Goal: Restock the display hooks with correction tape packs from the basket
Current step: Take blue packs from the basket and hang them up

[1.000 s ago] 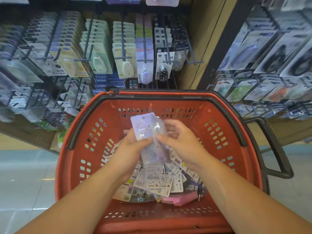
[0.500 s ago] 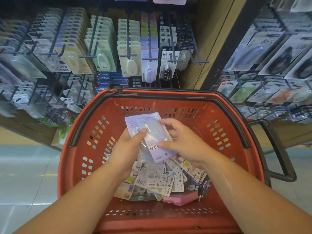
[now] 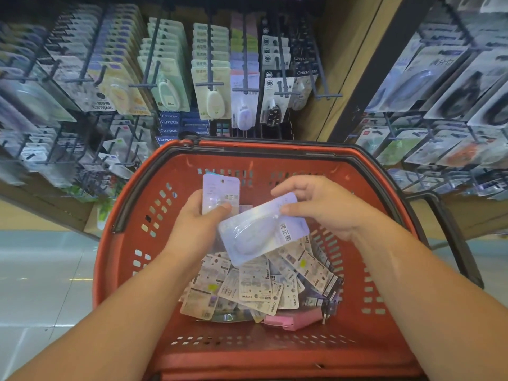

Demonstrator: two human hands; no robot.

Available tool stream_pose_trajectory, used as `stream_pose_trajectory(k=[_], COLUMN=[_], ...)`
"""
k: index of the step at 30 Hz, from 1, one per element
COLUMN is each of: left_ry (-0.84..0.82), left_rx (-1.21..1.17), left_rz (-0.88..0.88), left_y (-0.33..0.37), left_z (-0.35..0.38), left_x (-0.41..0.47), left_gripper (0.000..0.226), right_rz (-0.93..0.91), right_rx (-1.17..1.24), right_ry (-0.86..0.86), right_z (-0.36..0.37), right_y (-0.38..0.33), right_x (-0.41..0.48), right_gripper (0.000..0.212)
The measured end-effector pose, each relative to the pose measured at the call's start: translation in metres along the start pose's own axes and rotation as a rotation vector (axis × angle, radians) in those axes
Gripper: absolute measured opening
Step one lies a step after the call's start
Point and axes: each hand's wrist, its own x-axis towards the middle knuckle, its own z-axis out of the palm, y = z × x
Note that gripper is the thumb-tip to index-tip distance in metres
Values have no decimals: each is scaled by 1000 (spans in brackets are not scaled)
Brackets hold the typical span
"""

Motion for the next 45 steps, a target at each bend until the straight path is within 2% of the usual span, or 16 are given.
stream_pose_trajectory(k=[5, 9, 11, 14, 17, 20, 21, 24, 26, 29, 32, 33, 35, 37, 41, 45], left_ry=[-277, -491, -535, -445, -324, -136, -75, 25, 35, 21, 20, 18, 19, 21, -1, -129], left_rx=[-117, -37, 26, 113, 153, 132, 122, 85, 79, 73, 84, 82, 83, 78, 61, -15], left_rz=[-85, -132, -176, -172, -175, -155, -146, -124, -128, -129, -126, -124, -119, -113, -116, -102], left_y=[-2, -4, -7, -13, -17, -17, -16, -14, -15, -16, -18, -18, -18, -19, -17, -12], left_z=[0, -8, -7, 3, 11, 8, 7, 2, 3, 5, 4, 4, 3, 4, 5, 10], left_x=[-6, -2, 0, 1, 1, 7, 9, 14, 15, 12, 11, 11, 12, 12, 10, 3], left_gripper=[32, 46, 52, 54, 47, 35, 34, 39, 41, 38, 37, 38, 41, 43, 45, 39], right_rz=[-79, -84, -73, -46, -29, 142, 234, 547, 622, 565, 528, 512, 480, 448, 311, 159], right_rx=[-79, -131, -155, -185, -128, -158, -313, -767, -905, -1039, -1072, -1070, -1043, -951, -437, 4], right_ry=[112, 41, 7, 20, 156, 285, 250, -65, -174, -175, -177, -148, -85, -27, 110, 59], right_z=[16, 19, 22, 33, 39, 24, 17, 11, 18, 26, 19, 14, 5, -2, -6, 2], right_y=[-3, -1, 4, 14, 25, 50, 63, 93, 105, 114, 109, 106, 93, 75, 40, 11], right_x=[27, 34, 34, 31, 30, 30, 30, 23, 19, 19, 26, 27, 26, 21, 8, -5], right_gripper=[20, 25, 26, 28, 23, 16, 24, 75, 84, 63, 23, 20, 37, 41, 31, 25])
